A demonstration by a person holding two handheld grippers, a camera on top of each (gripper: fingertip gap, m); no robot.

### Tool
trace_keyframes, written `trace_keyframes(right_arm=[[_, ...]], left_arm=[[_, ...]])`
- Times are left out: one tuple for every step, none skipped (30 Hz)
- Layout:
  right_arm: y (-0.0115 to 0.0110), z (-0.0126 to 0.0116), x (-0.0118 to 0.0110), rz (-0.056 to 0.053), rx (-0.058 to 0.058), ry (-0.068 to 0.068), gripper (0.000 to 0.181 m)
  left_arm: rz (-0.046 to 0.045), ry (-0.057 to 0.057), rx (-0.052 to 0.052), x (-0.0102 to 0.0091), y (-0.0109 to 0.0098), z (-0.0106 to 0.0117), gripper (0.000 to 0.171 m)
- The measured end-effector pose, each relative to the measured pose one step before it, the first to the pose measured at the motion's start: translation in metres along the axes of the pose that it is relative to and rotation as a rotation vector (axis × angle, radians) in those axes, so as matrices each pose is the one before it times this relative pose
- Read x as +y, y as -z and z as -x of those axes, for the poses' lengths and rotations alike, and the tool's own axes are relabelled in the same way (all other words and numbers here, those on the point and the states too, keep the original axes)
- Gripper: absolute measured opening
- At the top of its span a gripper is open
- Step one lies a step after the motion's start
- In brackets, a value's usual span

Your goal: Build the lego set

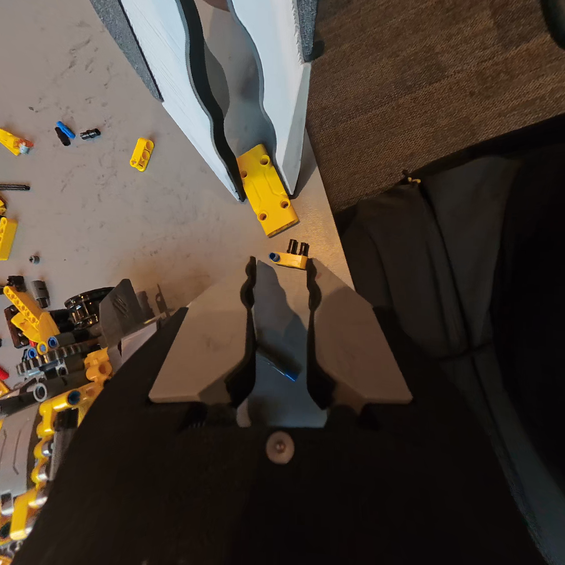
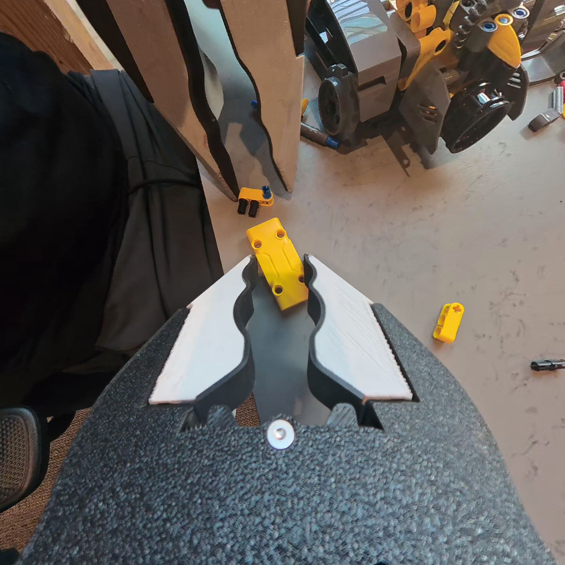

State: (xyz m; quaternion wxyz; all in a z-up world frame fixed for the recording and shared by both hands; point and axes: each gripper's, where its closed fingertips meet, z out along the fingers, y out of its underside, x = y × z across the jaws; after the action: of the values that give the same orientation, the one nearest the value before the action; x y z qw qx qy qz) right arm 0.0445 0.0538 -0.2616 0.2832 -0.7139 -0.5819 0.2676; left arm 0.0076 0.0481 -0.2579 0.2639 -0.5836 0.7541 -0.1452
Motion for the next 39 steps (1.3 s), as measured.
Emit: trace_keyframes(right_arm=[[-0.00015, 0.00015, -0.00001, -0.0002, -0.0005, 0.0005, 0.031], [0.00000, 0.00017, 0.00000, -0.0001, -0.0007, 0.0005, 0.031], [0.00001, 0.00053, -0.00013, -0.0002, -0.0027, 0.0009, 0.031], [-0.00006, 0.00023, -0.00005, 0.0000, -0.0010, 0.0005, 0.031], [-0.00005, 0.00018, -0.00003, 0.0000, -0.0001, 0.0008, 0.031], [0.00008, 0.00033, 0.00008, -0.0001, -0.0012, 0.0002, 0.031], [0.00001, 0.00003, 0.00001, 0.0000, 0.0005, 0.0000, 0.031], [0.00001, 0.00000, 0.00002, -0.0001, 0.0013, 0.0001, 0.031], [-0.00011, 0.00013, -0.00015, -0.0006, -0.0001, -0.0013, 0.031], [-0.00031, 0.00032, -0.00052, -0.0011, -0.0019, -0.0025, 0.030], [-0.00045, 0.00037, -0.00052, -0.0012, -0.0012, -0.0030, 0.030], [-0.00053, 0.00012, -0.00047, -0.0011, -0.0005, -0.0038, 0.030], [-0.00025, 0.00005, -0.00040, -0.0003, 0.0006, -0.0023, 0.030], [0.00000, 0.00000, 0.00008, 0.0003, 0.0033, 0.0021, 0.030], [-0.00007, -0.00006, 0.00000, 0.0002, 0.0036, 0.0026, 0.030], [0.00002, -0.00009, 0.00003, -0.0001, 0.0029, -0.0003, 0.030], [-0.00008, -0.00002, 0.00004, -0.0006, 0.0028, -0.0012, 0.030], [0.00015, -0.00001, 0.00014, -0.0006, 0.0030, 0.0007, 0.030], [0.00010, 0.00012, 0.00005, -0.0010, 0.0013, -0.0006, 0.030], [0.00002, -0.00018, -0.00009, -0.0012, 0.0006, -0.0046, 0.029], [0.00002, -0.00025, -0.00009, -0.0008, 0.0001, -0.0056, 0.029], [0.00008, -0.00034, -0.00005, -0.0012, 0.0009, -0.0048, 0.029], [0.00007, -0.00006, -0.00001, -0.0009, 0.0008, -0.0028, 0.029], [-0.00013, -0.00017, -0.00018, -0.0008, 0.0024, -0.0019, 0.029], [-0.00011, -0.00019, -0.00016, -0.0012, 0.0051, -0.0017, 0.029], [-0.00020, -0.00015, -0.00015, -0.0023, 0.0075, -0.0002, 0.029], [0.00000, 0.00002, 0.00012, -0.0015, 0.0075, 0.0041, 0.029], [0.00019, 0.00052, 0.00018, -0.0013, 0.0046, 0.0054, 0.028], [0.00016, 0.00007, 0.00015, -0.0022, 0.0036, 0.0003, 0.028], [0.00007, 0.00046, -0.00010, -0.0040, -0.0022, -0.0056, 0.027], [-0.00007, -0.00013, -0.00022, -0.0049, -0.0006, -0.0090, 0.026], [-0.00035, -0.00019, -0.00053, -0.0068, -0.0025, -0.0130, 0.026], [-0.00035, -0.00024, -0.00071, -0.0084, -0.0030, -0.0162, 0.025], [-0.00041, 0.00010, -0.00060, -0.0100, -0.0025, -0.0129, 0.025], [-0.00040, 0.00034, -0.00037, -0.0106, 0.0004, -0.0027, 0.025], [-0.00009, 0.00041, -0.00007, -0.0063, 0.0018, 0.0050, 0.025], [0.00012, 0.00085, 0.00029, -0.0005, -0.0030, 0.0072, 0.025], [0.00006, 0.00013, 0.00004, 0.0023, 0.0005, 0.0056, 0.025], [-0.00015, 0.00003, 0.00002, 0.0061, 0.0019, 0.0052, 0.025]], left_arm=[[0.00437, -0.0126, 0.0123, -0.00019, -0.00025, -0.00065, 0.028], [0.00288, -0.0118, 0.0169, -0.00033, -0.00036, -0.00115, 0.026], [0.00147, -0.0090, 0.0174, -0.00051, -0.00045, -0.00087, 0.025], [0.00326, -0.0049, 0.0207, -0.00016, -0.00046, -0.00122, 0.023], [0.00497, -0.0022, 0.0173, -0.00001, -0.00021, -0.00057, 0.023], [0.00573, -0.0003, 0.0089, 0.00008, -0.00019, 0.00070, 0.025], [0.00659, 0.0009, 0.0087, 0.00016, -0.00011, 0.00055, 0.025], [0.00624, -0.0001, 0.0136, -0.00001, -0.00028, -0.00076, 0.023], [0.00394, 0.0006, 0.0138, 0.00001, -0.00016, -0.00115, 0.021], [0.00248, 0.0074, 0.0094, 0.00014, -0.00014, -0.00049, 0.021], [0.00086, 0.0195, 0.0072, -0.00016, -0.00028, -0.00018, 0.021], [-0.00410, 0.0269, 0.0049, -0.00061, -0.00056, -0.00046, 0.021], [-0.01087, 0.0285, -0.0023, -0.00094, -0.00068, -0.00026, 0.021], [-0.01441, 0.0306, -0.0096, -0.00106, -0.00063, 0.00012, 0.021], [-0.01386, 0.0315, -0.0150, -0.00071, -0.00035, 0.00016, 0.021], [-0.01368, 0.0313, -0.0203, -0.00031, -0.00014, 0.00038, 0.021], [-0.01623, 0.0312, -0.0256, -0.00033, -0.00014, 0.00076, 0.021], [-0.01842, 0.0308, -0.0266, -0.00027, -0.00009, 0.00078, 0.021], [-0.01872, 0.0301, -0.0240, -0.00022, -0.00001, 0.00075, 0.021], [-0.01764, 0.0297, -0.0208, -0.00010, -0.00003, 0.00052, 0.021], [-0.01646, 0.0275, -0.0175, -0.00040, -0.00015, 0.00049, 0.021], [-0.01427, 0.0209, -0.0140, -0.00020, -0.00014, 0.00021, 0.021], [-0.00929, 0.0127, -0.0099, -0.00017, -0.00005, 0.00009, 0.021], [-0.00384, 0.0123, -0.0056, -0.00002, 0.00002, 0.00018, 0.021], [0.00076, 0.0193, -0.0035, 0.00005, 0.00002, 0.00044, 0.021], [0.00318, 0.0205, -0.0031, -0.00003, -0.00004, 0.00054, 0.021], [0.00162, 0.0146, -0.0046, -0.00006, -0.00005, 0.00039, 0.021], [-0.00138, 0.0084, -0.0076, -0.00019, -0.00022, 0.00035, 0.021], [-0.00408, 0.0069, -0.0095, -0.00025, -0.00026, 0.00058, 0.021], [-0.00590, 0.0098, -0.0105, -0.00039, -0.00043, 0.00073, 0.021], [-0.00583, 0.0146, -0.0134, -0.00045, -0.00052, 0.00140, 0.021], [-0.00621, 0.0134, -0.0151, -0.00040, -0.00043, 0.00146, 0.021], [-0.00719, 0.0011, -0.0136, -0.00042, -0.00042, 0.00069, 0.021], [-0.00858, -0.0105, -0.0087, -0.00037, -0.00022, 0.00019, 0.021], [-0.00999, -0.0062, -0.0008, -0.00029, -0.00013, -0.00010, 0.021], [-0.00807, -0.0018, 0.0080, -0.00013, -0.00010, -0.00023, 0.021], [-0.00542, -0.0076, 0.0134, -0.00005, -0.00005, -0.00056, 0.021], [-0.00205, -0.0066, 0.0125, 0.00004, -0.00006, -0.00031, 0.021], [0.00270, -0.0023, 0.0089, 0.00004, 0.00004, 0.00008, 0.021]])
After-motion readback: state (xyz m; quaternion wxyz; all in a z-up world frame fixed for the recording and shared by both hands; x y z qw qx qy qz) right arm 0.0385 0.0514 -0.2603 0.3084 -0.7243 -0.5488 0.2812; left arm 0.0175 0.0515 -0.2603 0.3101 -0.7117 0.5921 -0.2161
